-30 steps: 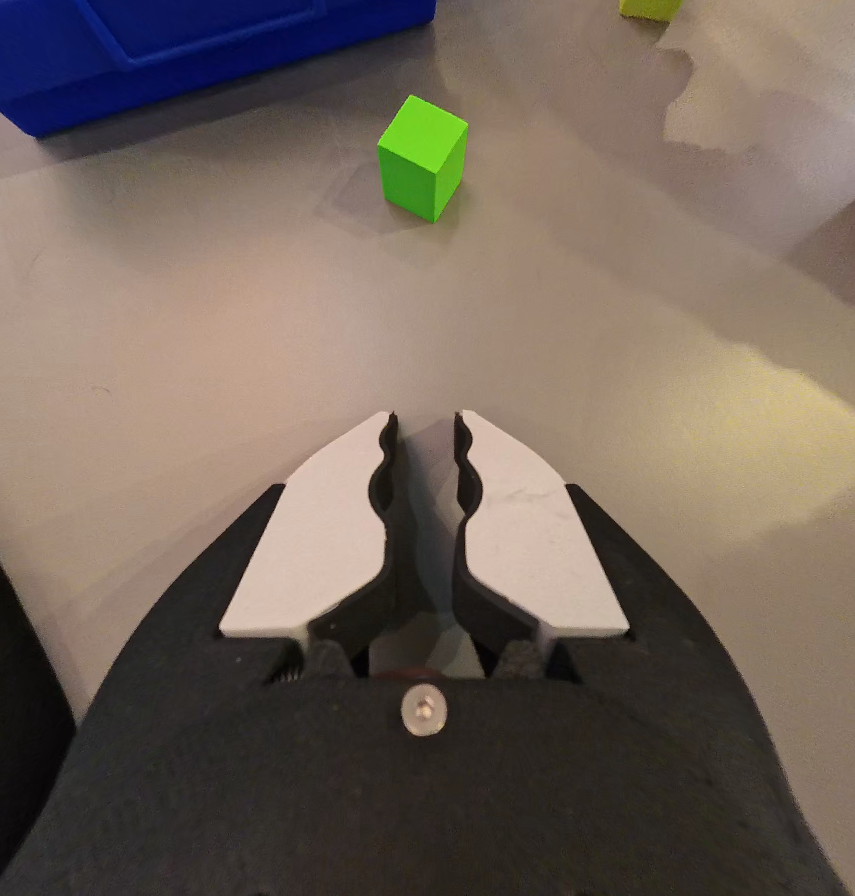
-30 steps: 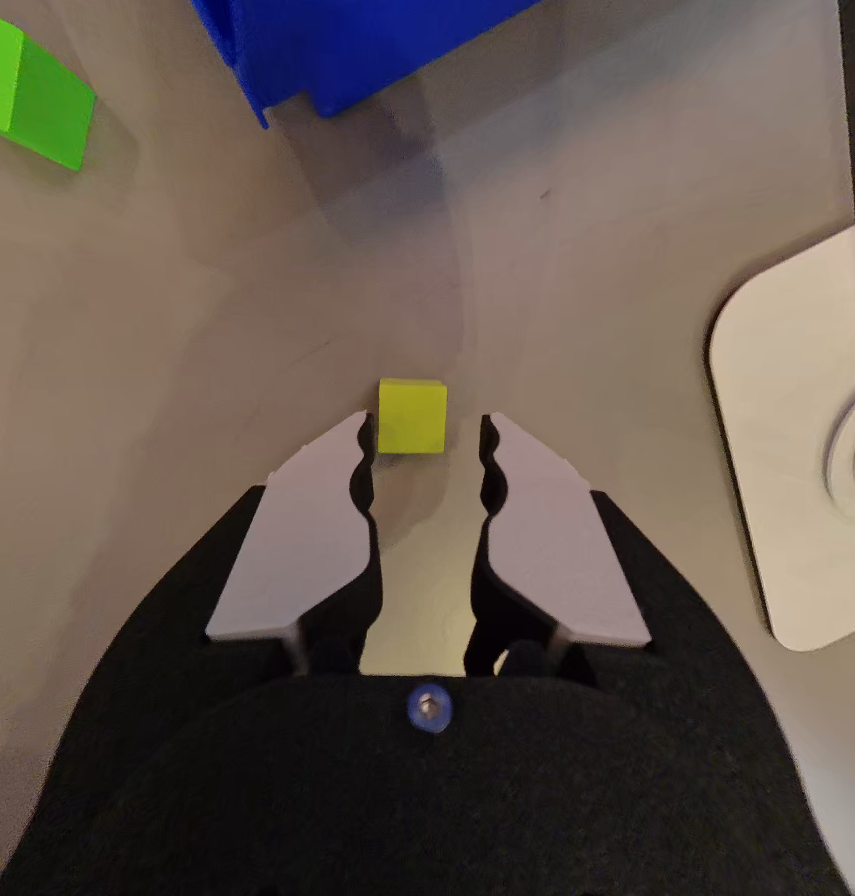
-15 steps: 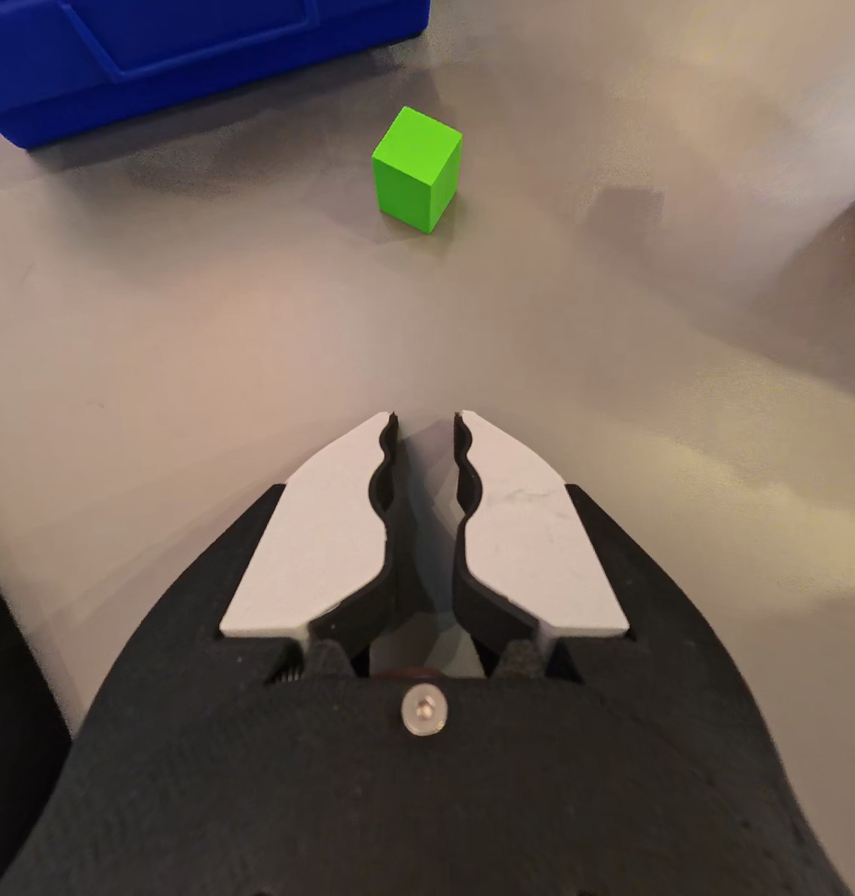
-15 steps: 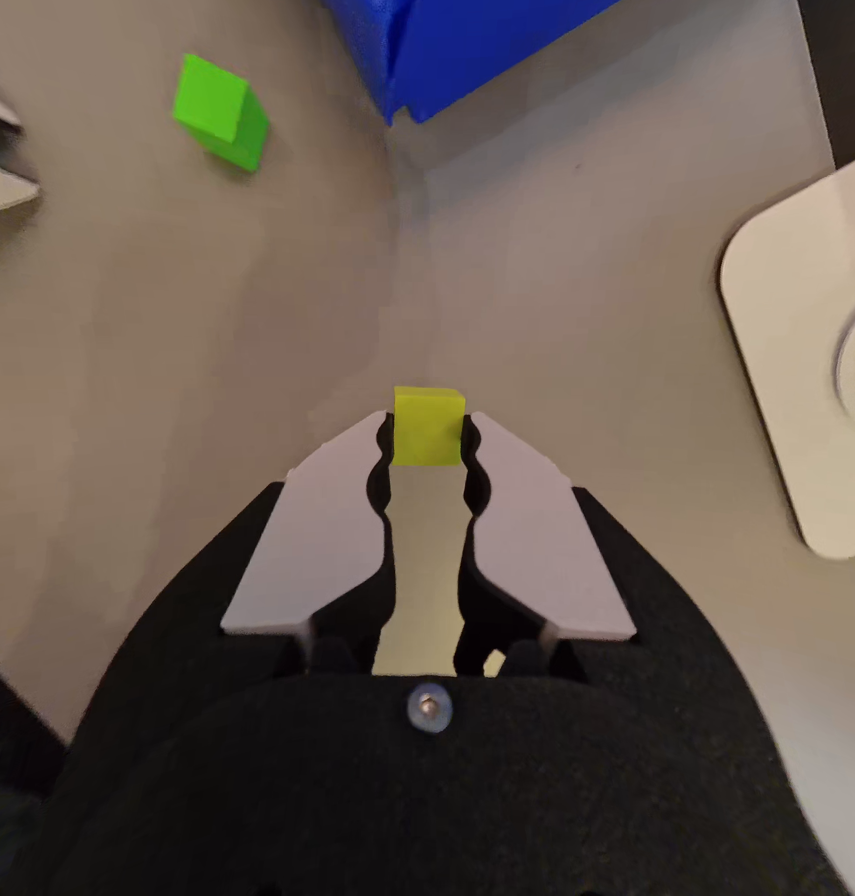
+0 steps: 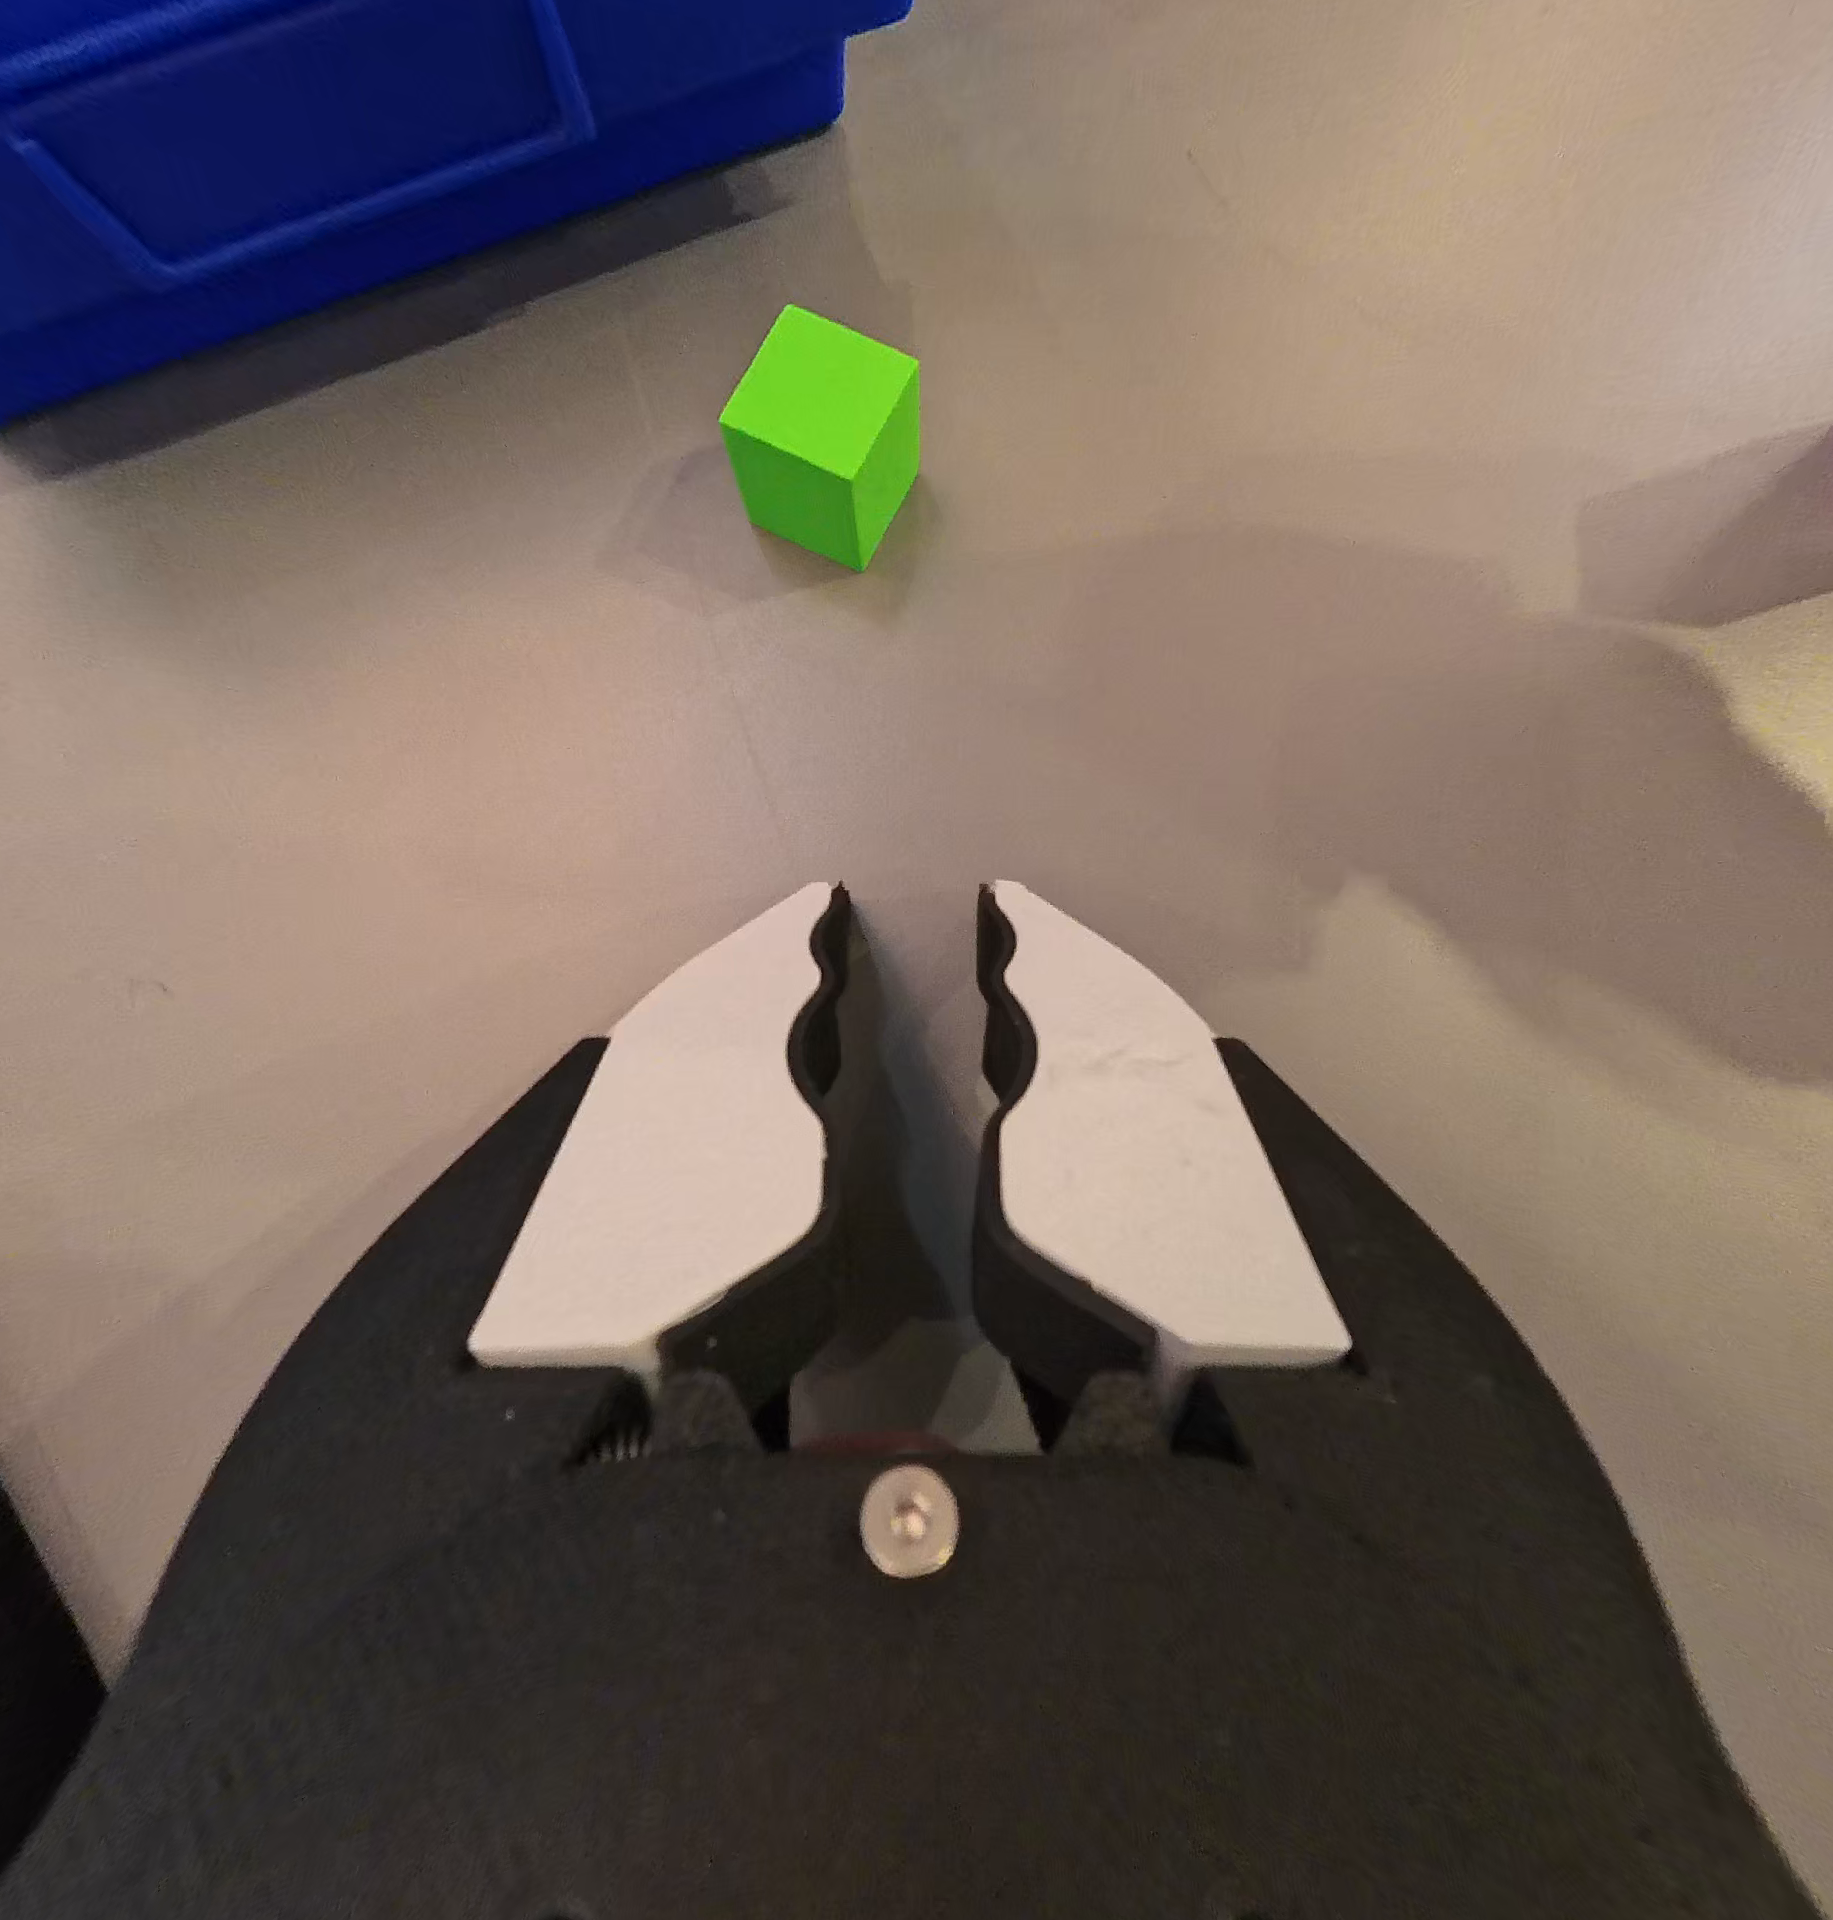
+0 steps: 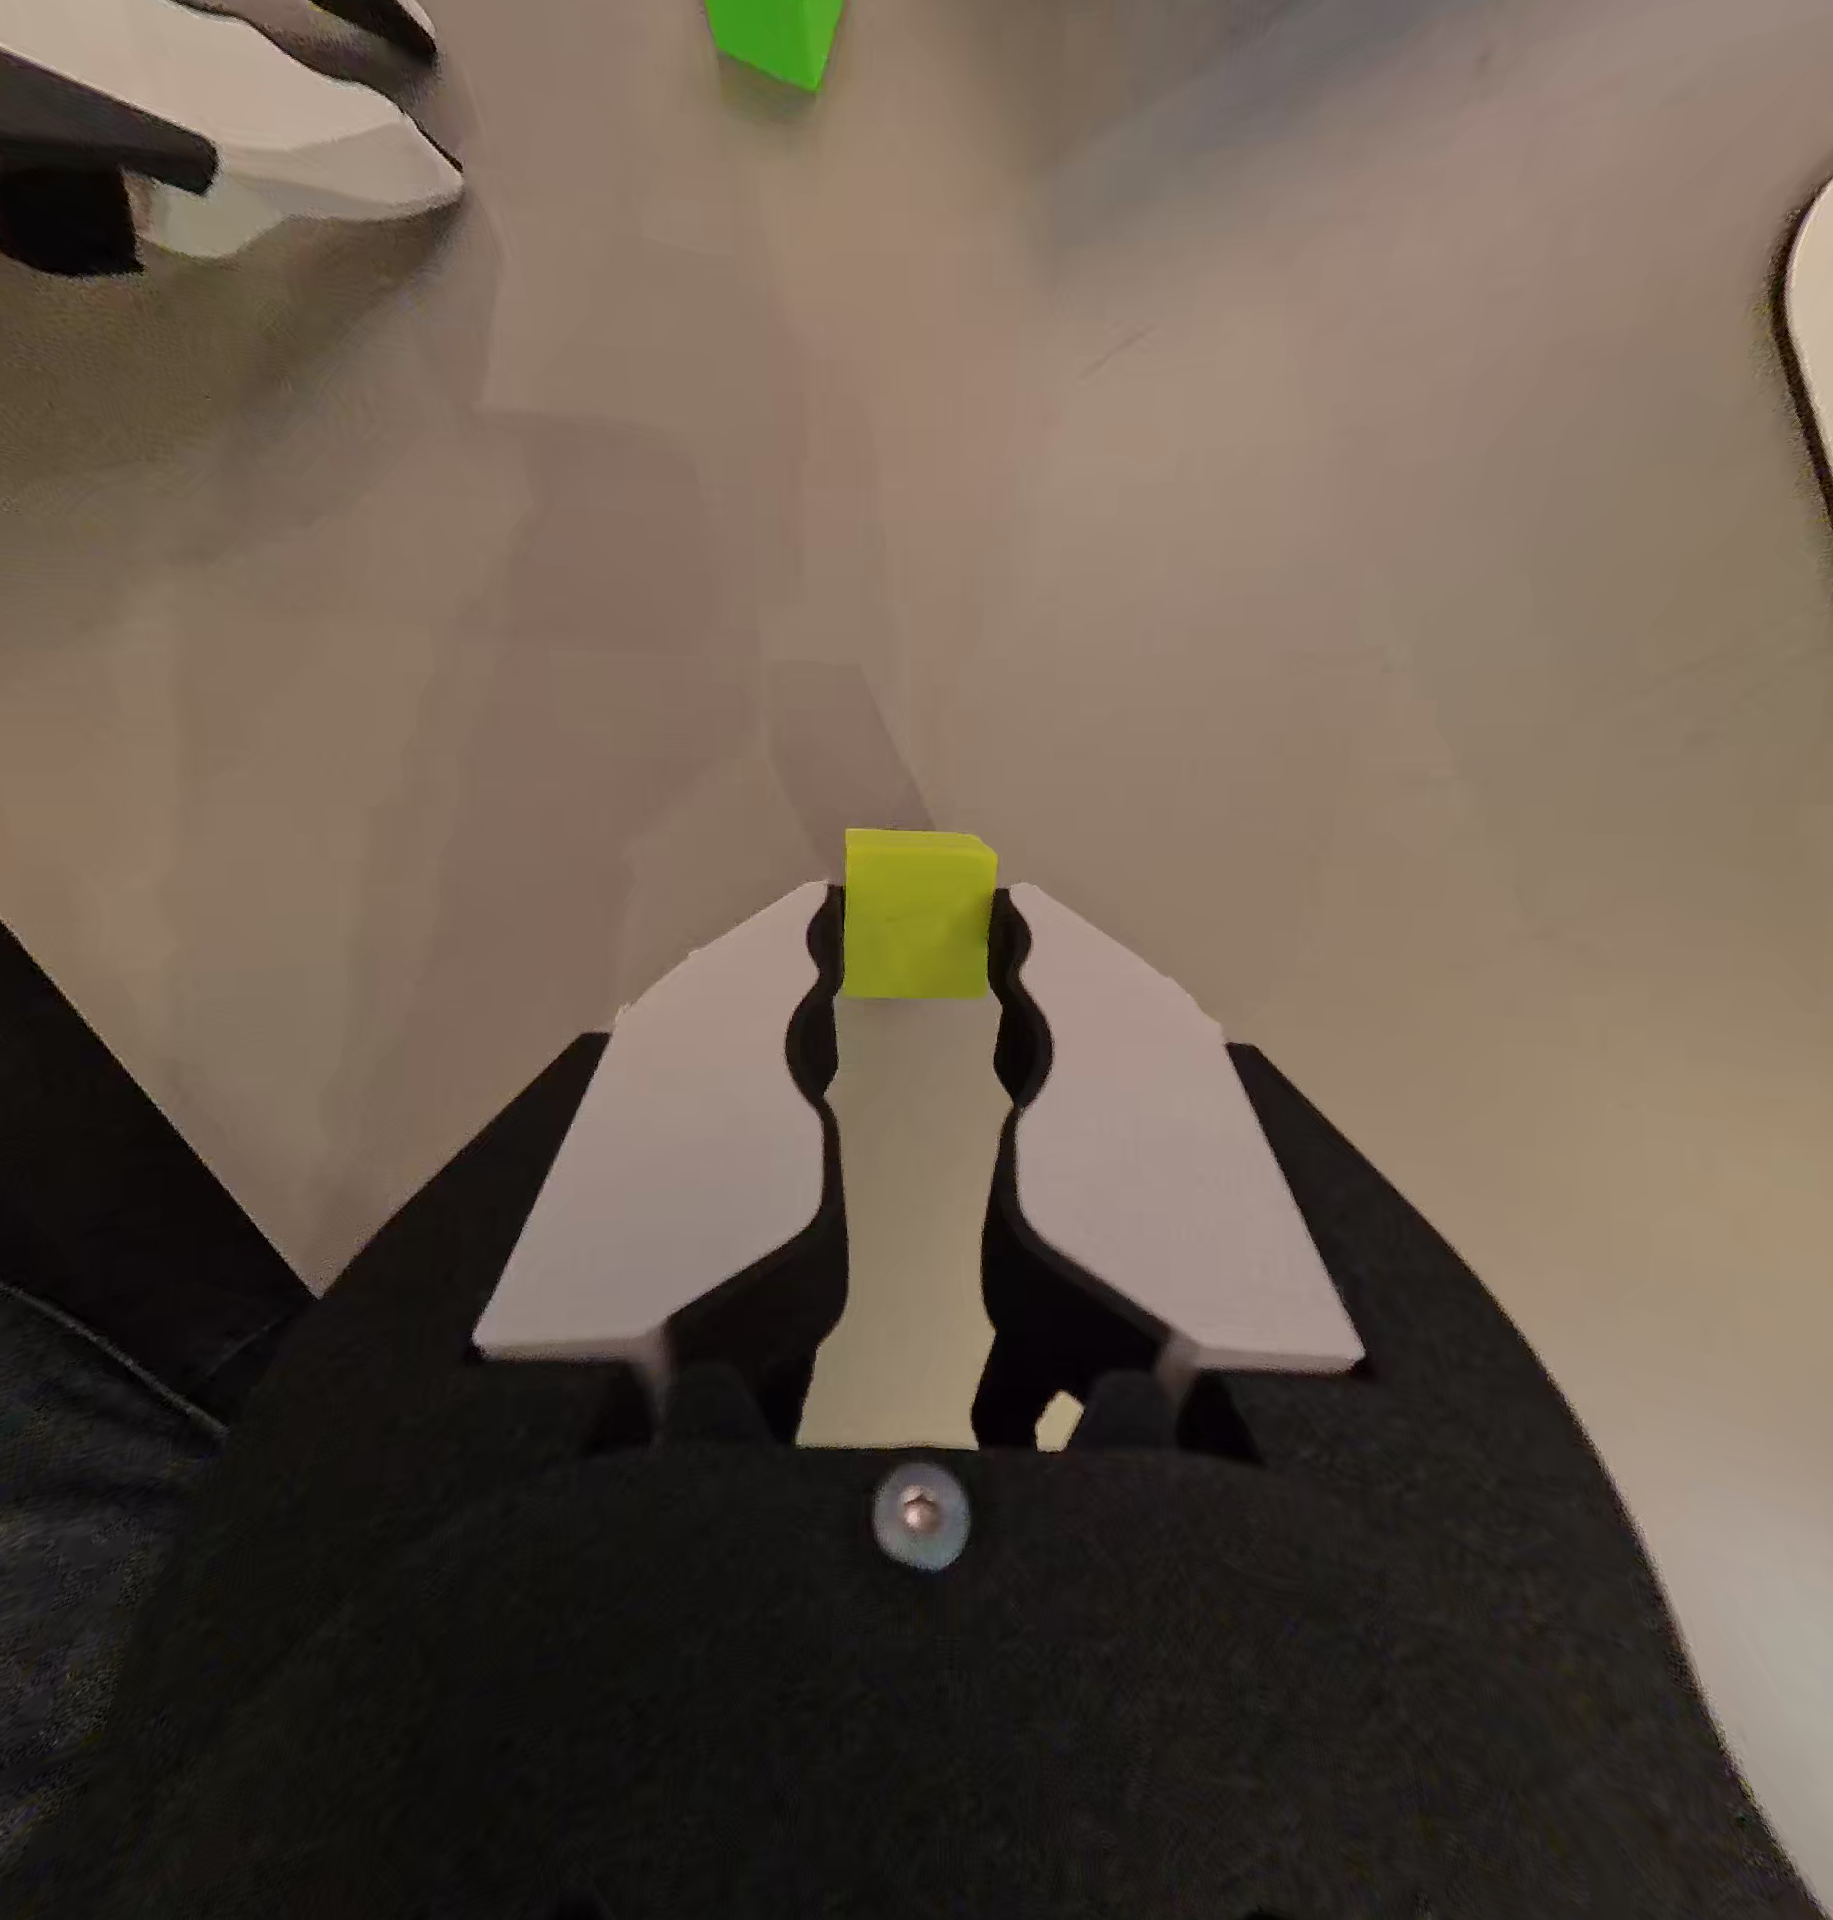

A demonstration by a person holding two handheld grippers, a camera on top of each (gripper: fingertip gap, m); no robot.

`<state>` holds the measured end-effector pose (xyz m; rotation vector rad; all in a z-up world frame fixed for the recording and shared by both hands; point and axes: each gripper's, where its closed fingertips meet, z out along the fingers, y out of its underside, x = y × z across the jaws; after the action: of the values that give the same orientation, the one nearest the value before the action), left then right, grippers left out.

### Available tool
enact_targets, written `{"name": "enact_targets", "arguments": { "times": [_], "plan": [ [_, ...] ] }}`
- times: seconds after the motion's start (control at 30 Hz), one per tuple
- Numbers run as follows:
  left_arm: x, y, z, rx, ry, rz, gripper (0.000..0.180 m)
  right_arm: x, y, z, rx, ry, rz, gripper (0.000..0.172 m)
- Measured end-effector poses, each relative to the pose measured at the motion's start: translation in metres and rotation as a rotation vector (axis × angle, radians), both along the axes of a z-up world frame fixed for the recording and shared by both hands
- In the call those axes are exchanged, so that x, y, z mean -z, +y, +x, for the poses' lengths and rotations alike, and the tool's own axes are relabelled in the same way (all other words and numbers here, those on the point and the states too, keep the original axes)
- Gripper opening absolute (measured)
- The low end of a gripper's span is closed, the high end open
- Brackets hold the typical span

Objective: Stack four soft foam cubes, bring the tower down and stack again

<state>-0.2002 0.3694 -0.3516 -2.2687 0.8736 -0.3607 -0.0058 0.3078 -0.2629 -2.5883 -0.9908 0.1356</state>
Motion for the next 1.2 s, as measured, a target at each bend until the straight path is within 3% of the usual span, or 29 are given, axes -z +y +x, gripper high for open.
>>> {"name": "enact_targets", "arguments": {
  "times": [1.2],
  "plan": [
    [0.000,0.000,0.001,0.002,-0.002,-0.001,0.023,0.026,-0.008,0.010,-0.005,-0.045,-0.029,0.026]
  ]
}}
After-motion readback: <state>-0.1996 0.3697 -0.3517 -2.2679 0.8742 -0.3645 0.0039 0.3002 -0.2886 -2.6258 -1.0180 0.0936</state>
